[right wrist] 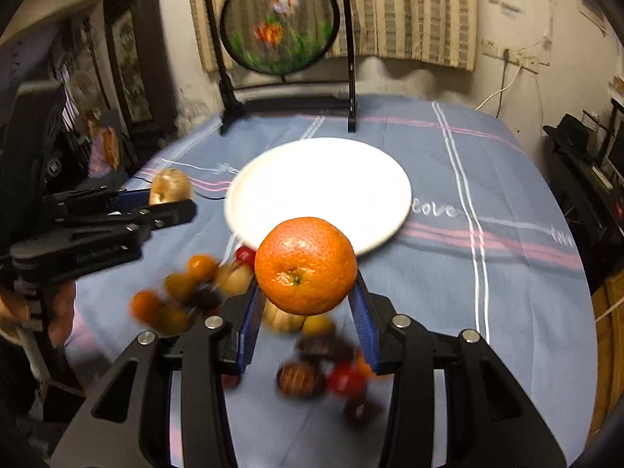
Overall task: Organize fruits
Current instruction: 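Carry both fruits onto the white plate and open both tools, then lift both tools away from the plate back toward the fruit cluster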
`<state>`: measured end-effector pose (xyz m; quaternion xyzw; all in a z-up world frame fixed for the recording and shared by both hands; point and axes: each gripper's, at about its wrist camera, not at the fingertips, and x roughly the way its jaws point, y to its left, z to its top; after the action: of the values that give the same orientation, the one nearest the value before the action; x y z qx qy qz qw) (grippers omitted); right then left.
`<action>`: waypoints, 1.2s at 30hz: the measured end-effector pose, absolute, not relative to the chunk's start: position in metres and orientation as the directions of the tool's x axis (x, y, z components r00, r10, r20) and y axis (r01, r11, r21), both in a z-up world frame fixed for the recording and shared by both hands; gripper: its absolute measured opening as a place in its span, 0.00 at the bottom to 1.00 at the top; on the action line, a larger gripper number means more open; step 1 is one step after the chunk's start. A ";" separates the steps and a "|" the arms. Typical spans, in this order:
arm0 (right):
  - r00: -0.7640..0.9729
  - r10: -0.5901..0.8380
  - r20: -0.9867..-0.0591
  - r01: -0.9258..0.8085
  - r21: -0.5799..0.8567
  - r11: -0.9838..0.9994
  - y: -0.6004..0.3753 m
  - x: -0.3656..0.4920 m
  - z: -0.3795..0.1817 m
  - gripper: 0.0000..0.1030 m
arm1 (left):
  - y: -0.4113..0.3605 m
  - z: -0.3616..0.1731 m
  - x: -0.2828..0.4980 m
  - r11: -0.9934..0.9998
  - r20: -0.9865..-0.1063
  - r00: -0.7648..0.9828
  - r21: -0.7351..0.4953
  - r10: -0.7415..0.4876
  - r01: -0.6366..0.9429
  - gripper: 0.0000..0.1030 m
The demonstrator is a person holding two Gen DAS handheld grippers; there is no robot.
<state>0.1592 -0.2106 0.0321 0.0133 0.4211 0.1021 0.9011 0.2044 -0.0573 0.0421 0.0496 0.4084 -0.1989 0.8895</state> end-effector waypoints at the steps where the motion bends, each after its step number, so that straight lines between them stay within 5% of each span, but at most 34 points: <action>1: 0.604 0.183 -0.775 -0.173 0.097 0.980 -0.207 0.177 0.026 0.42 | -0.064 0.032 0.227 0.922 -0.769 0.566 -0.076 -0.296 0.379 0.42; 12: 0.446 0.093 -0.890 -0.152 0.027 0.988 -0.198 0.293 -0.035 0.43 | -0.075 -0.038 0.322 0.946 -0.861 0.464 -0.053 -0.206 0.321 0.43; 14: 0.487 0.088 -0.869 -0.144 0.019 0.989 -0.202 0.293 -0.031 0.53 | -0.075 -0.035 0.324 0.942 -0.847 0.487 -0.046 -0.213 0.332 0.55; 16: 0.566 0.095 -0.819 -0.104 0.043 0.994 -0.215 0.285 -0.017 0.66 | -0.071 -0.027 0.322 0.949 -0.820 0.539 -0.019 -0.195 0.313 0.73; 18: 0.586 0.117 -0.802 -0.097 0.074 0.993 -0.226 0.276 -0.010 0.68 | -0.064 -0.018 0.317 0.951 -0.797 0.564 -0.041 -0.217 0.307 0.82; 23: 0.616 0.177 -0.768 -0.090 0.155 0.984 -0.247 0.229 0.004 0.68 | -0.048 0.006 0.286 0.945 -0.762 0.595 -0.068 -0.256 0.319 0.86; 31: 0.669 0.195 -0.717 -0.080 0.191 0.978 -0.263 0.120 0.005 0.68 | -0.013 0.023 0.200 0.936 -0.665 0.714 0.059 -0.222 0.346 0.91; 36: 0.685 0.185 -0.704 -0.056 0.201 0.978 -0.265 0.068 -0.002 0.68 | 0.008 -0.003 0.163 0.937 -0.766 0.609 0.024 -0.206 0.348 0.91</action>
<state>0.0677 -0.2646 -0.0024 0.0819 0.3912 0.0659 0.9143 0.1635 0.0079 -0.0031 0.0857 0.4143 -0.1551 0.8927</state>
